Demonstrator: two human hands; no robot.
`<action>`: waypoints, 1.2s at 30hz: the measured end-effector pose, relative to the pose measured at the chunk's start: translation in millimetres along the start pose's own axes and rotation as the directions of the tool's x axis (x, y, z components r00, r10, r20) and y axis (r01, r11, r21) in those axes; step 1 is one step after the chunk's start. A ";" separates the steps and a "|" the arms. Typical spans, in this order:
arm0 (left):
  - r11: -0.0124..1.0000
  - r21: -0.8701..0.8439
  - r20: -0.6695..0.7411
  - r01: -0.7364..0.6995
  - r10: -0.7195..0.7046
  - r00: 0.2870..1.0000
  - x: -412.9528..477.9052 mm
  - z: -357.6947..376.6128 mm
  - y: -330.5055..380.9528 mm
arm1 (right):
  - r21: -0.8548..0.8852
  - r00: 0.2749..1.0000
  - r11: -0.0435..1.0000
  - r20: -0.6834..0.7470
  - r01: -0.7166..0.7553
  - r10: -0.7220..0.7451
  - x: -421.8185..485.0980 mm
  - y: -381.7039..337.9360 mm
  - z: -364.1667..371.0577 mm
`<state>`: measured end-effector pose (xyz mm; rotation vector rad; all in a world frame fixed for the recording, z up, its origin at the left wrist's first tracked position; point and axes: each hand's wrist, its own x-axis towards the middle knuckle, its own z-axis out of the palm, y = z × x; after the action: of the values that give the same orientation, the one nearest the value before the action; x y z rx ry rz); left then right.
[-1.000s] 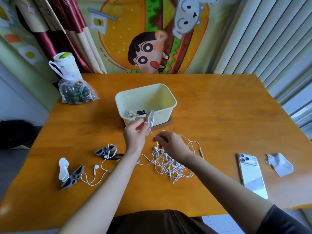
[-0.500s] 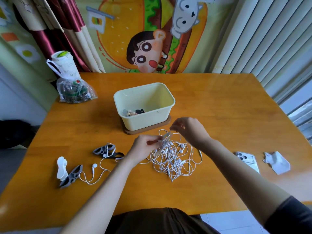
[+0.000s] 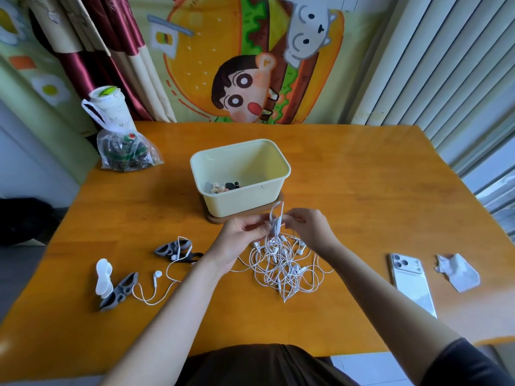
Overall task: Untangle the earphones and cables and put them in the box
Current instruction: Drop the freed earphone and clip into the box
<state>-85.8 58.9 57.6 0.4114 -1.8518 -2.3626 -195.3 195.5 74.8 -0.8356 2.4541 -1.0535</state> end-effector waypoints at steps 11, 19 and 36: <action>0.958 -0.286 -0.361 0.003 -0.110 0.926 9.2 4.0 1.8 | 0.012 0.969 0.998 0.237 0.068 -0.069 -30.3 3.9 37.3; 0.899 0.438 -0.479 0.026 0.209 0.852 16.8 -13.5 -19.6 | -0.026 0.970 0.984 0.173 0.175 -0.168 -27.1 -11.9 35.5; 0.965 0.261 0.078 -0.026 0.006 0.997 2.1 -3.5 -0.6 | -0.385 0.993 0.915 0.046 0.118 -0.109 10.9 8.3 -3.5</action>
<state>-86.8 55.3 55.9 0.3314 -2.2029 -2.1568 -208.7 195.1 70.0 -1.1131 2.6632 -0.5882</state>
